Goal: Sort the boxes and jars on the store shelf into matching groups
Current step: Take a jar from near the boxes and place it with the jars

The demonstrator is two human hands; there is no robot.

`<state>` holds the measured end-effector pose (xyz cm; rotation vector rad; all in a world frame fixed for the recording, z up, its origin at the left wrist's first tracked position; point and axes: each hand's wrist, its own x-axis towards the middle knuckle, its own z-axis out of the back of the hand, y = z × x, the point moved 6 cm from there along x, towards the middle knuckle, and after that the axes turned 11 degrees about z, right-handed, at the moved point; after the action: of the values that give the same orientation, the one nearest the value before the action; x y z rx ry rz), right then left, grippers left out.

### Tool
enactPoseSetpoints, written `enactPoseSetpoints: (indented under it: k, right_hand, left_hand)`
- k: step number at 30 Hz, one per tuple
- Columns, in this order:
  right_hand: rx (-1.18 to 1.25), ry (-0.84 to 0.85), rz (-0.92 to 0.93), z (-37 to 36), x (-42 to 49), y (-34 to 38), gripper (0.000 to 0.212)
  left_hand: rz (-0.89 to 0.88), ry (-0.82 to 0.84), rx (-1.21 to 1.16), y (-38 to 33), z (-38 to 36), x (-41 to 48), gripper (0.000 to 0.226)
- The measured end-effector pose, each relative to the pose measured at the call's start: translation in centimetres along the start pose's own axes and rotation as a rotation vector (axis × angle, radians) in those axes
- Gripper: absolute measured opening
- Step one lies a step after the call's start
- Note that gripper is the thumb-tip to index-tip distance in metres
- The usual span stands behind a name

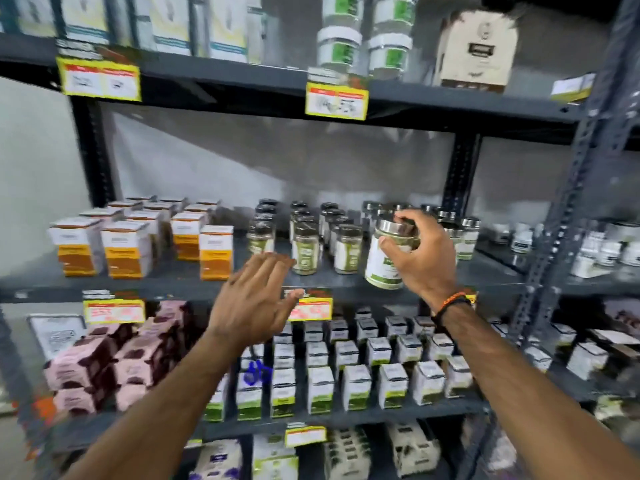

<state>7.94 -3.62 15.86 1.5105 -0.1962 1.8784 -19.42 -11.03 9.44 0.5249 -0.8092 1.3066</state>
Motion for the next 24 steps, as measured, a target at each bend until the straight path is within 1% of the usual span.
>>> enactPoseSetpoints:
  k: [3,5,9,13,19,24]
  right_hand:
    - [-0.030,0.017,-0.063,5.6,-0.1,-7.0,0.049]
    - [-0.074,0.044,-0.109,8.7,0.5,-11.4,0.052]
    - [-0.117,0.074,-0.187,12.1,1.7,-19.0,0.058]
    - [-0.131,0.044,-0.219,13.1,2.3,-24.3,0.059]
    - [-0.158,0.084,-0.265,11.9,3.1,-28.8,0.062]
    - [-0.153,0.116,-0.318,10.3,2.5,-29.7,0.062]
  left_hand:
    - [0.030,0.121,0.018,-7.5,-5.3,2.0,0.050]
    - [0.062,0.187,0.036,-11.1,-8.6,3.5,0.052]
    - [0.113,0.336,0.064,-15.1,-14.1,5.7,0.051]
    - [0.141,0.446,0.120,-16.1,-18.7,6.9,0.061]
    - [0.102,0.455,0.263,-16.2,-22.1,7.3,0.069]
    - [0.092,0.409,0.277,-16.4,-21.9,7.1,0.069]
